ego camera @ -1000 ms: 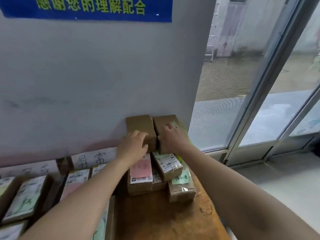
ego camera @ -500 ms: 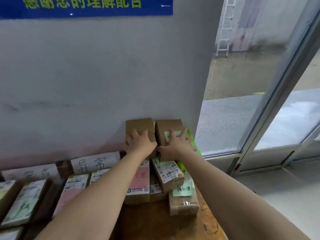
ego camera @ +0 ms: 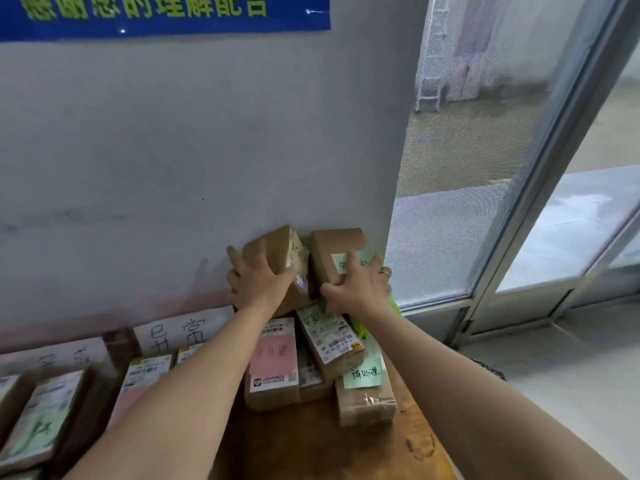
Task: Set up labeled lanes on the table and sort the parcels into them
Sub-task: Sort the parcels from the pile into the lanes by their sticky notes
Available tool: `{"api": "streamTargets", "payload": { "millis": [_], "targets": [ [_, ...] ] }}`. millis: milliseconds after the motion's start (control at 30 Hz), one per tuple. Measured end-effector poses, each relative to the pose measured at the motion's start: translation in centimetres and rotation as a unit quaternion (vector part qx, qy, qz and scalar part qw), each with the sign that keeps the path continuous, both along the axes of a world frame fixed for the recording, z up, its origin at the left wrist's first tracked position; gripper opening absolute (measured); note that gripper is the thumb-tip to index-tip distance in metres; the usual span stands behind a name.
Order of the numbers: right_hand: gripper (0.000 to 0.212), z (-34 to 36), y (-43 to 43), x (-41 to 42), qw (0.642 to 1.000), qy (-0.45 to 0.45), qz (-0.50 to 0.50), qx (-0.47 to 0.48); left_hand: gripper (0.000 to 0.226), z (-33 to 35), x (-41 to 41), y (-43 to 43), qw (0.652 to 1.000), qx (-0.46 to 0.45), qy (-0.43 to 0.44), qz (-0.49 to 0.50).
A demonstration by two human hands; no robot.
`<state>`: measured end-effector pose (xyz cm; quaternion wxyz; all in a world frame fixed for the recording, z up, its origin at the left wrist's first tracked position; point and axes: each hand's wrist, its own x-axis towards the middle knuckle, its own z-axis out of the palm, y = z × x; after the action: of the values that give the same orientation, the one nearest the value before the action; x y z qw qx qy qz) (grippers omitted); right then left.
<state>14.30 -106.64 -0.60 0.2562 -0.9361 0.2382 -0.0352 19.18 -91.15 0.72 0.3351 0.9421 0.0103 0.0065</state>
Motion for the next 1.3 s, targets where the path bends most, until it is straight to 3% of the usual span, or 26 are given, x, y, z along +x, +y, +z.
{"api": "streamTargets", "payload": {
  "millis": [200, 333, 533, 667, 833, 1000, 1133, 1300],
  "targets": [
    [0.074, 1.5, -1.0, -2.4, 0.999, -0.024, -0.022, -0.009, 0.069, 1.4, -2.2, 1.4, 0.991, -0.126, 0.009, -0.039],
    [0.071, 2.4, -1.4, -4.4, 0.999, -0.043, -0.027, 0.005, 0.053, 1.8, -4.5, 1.9, 0.965, -0.257, 0.021, -0.053],
    [0.071, 3.2, -1.8, -7.4, 0.998, -0.055, -0.027, 0.0, 0.033, 3.9, -9.1, 2.3, 0.928, -0.366, 0.016, -0.068],
    [0.072, 3.0, -2.0, -9.7, 0.997, -0.047, -0.052, -0.021, 0.017, 3.9, -11.5, 2.5, 0.932, -0.353, 0.009, -0.078],
    [0.072, 2.7, -2.1, -13.3, 0.995, -0.034, -0.084, -0.041, 0.027, 3.4, -14.1, 3.2, 0.941, -0.33, 0.025, -0.075],
    [0.074, 2.7, -1.6, -17.7, 0.991, -0.012, -0.131, -0.039, 0.018, 2.7, -18.2, 4.0, 0.937, -0.286, 0.121, -0.16],
    [0.077, 1.7, -0.2, -22.4, 0.988, 0.004, -0.127, -0.087, 0.018, 0.2, -21.7, 4.8, 0.921, -0.266, 0.207, -0.196],
    [0.073, -0.8, 0.3, -28.0, 0.986, 0.037, -0.149, -0.066, 0.021, -2.8, -25.7, 3.4, 0.894, -0.231, 0.308, -0.231]
  ]
}}
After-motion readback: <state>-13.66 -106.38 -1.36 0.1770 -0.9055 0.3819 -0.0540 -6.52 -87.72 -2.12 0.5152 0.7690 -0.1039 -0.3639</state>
